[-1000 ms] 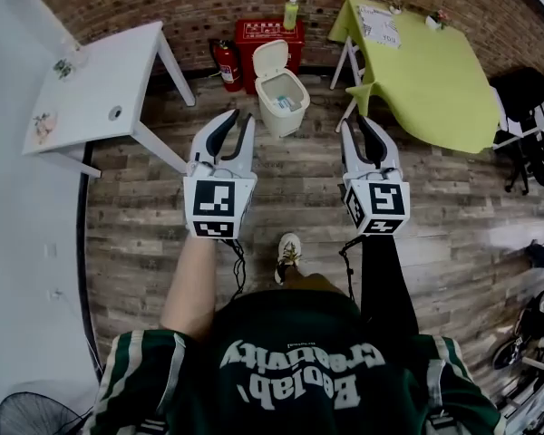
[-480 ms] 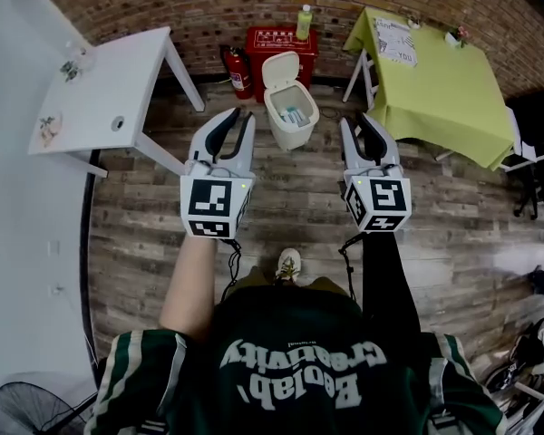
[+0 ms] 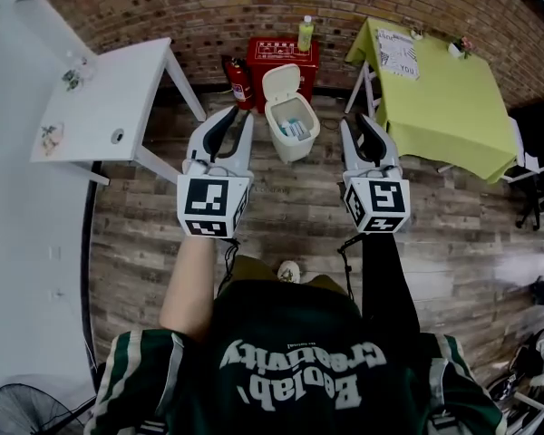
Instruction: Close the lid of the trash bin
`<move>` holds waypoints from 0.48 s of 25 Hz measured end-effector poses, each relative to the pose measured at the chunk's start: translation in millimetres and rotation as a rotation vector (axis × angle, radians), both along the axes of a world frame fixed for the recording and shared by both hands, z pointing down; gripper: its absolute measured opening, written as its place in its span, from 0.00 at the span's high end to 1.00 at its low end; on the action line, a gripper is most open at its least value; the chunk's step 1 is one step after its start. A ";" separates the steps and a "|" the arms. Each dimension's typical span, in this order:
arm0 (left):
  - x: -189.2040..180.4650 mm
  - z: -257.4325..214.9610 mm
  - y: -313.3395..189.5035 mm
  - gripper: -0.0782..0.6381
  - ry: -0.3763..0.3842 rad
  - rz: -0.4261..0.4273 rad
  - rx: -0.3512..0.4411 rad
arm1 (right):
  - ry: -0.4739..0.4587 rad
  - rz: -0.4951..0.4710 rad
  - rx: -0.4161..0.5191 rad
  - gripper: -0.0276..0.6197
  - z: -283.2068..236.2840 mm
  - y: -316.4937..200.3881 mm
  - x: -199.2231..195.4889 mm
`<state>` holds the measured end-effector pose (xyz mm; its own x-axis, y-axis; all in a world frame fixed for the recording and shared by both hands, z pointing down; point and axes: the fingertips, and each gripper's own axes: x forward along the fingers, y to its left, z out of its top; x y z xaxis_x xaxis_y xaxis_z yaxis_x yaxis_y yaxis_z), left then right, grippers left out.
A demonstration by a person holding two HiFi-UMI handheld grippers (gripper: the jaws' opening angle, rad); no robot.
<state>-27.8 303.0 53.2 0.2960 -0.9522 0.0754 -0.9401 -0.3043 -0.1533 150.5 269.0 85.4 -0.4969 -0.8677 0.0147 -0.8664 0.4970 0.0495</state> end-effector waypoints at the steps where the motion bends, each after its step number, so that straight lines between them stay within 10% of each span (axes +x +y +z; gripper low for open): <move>1: -0.2 -1.4 -2.4 0.78 0.000 -0.001 0.003 | -0.001 0.000 0.002 0.78 -0.9 -3.0 0.8; 12: -11.5 -4.1 -40.3 0.78 -0.003 -0.005 0.013 | -0.009 -0.004 0.002 0.78 0.9 -43.3 -6.1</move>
<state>-39.4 262.8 49.1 0.2906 -0.9547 0.0639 -0.9412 -0.2973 -0.1603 144.4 225.7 86.3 -0.5007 -0.8656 0.0089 -0.8646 0.5006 0.0431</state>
